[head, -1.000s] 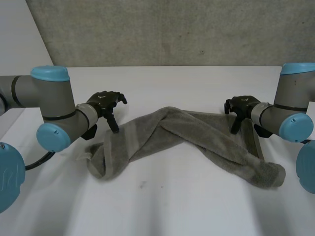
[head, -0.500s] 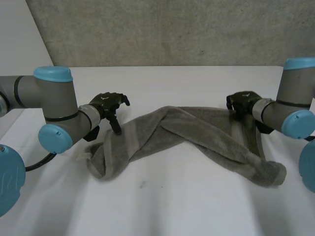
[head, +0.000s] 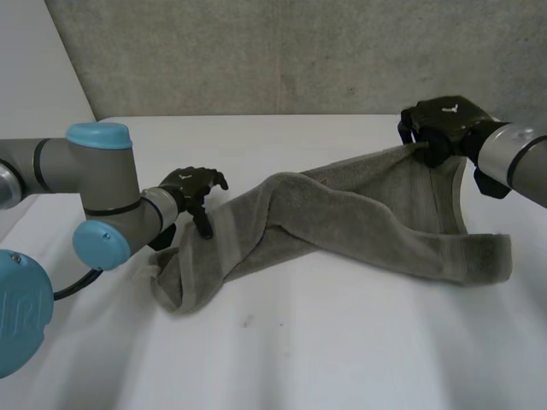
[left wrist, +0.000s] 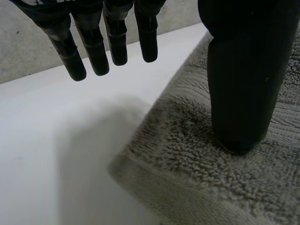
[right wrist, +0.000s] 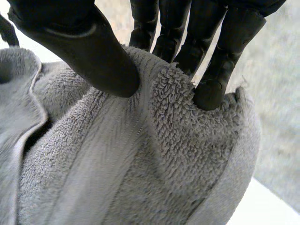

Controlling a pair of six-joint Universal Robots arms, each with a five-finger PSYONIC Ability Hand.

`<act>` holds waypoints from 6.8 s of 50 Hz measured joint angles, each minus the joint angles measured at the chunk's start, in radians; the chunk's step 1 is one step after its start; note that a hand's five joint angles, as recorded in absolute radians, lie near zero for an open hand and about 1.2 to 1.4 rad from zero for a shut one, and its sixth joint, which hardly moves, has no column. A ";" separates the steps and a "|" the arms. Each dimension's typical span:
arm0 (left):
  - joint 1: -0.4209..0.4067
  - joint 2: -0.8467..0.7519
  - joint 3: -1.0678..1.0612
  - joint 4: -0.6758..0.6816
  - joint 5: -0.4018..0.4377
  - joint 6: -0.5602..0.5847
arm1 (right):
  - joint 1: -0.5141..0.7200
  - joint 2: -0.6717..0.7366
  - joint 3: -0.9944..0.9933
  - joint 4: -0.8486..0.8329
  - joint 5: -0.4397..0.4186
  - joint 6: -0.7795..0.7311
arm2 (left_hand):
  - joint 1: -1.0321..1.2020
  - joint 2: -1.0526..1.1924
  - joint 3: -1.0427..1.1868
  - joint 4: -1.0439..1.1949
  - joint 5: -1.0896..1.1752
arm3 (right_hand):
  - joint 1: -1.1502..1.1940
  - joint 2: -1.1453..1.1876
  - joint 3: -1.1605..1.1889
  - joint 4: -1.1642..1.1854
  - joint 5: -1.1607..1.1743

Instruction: Fold the towel.

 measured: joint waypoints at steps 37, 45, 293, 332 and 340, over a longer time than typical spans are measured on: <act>-0.047 0.053 0.276 0.107 -0.072 0.114 | -0.010 0.053 -0.212 -0.150 0.106 -0.017 | 0.817 0.858 0.854 0.855 0.835 | 0.000 0.000 0.000 0.000 0.000; -0.051 0.184 0.354 0.241 -0.142 0.100 | 0.046 0.137 -0.514 -0.261 0.252 0.020 | 0.821 0.858 0.855 0.855 0.842 | 0.000 0.013 0.000 0.000 0.000; 0.098 0.362 -0.850 0.728 0.081 0.292 | -0.048 0.019 0.473 -0.233 0.147 -0.264 | 0.344 0.351 0.350 0.348 0.357 | 0.001 0.013 0.021 0.000 0.018; 0.119 0.729 -1.098 0.602 -0.074 0.701 | -0.056 -0.146 0.470 -0.095 0.163 -0.290 | 0.837 0.858 0.855 0.855 0.858 | 0.001 0.013 0.021 0.000 0.018; 0.092 1.010 -1.231 0.439 -0.101 0.741 | -0.058 -0.327 0.504 0.052 0.163 -0.353 | 0.840 0.859 0.855 0.856 0.858 | 0.001 0.013 0.021 0.000 0.018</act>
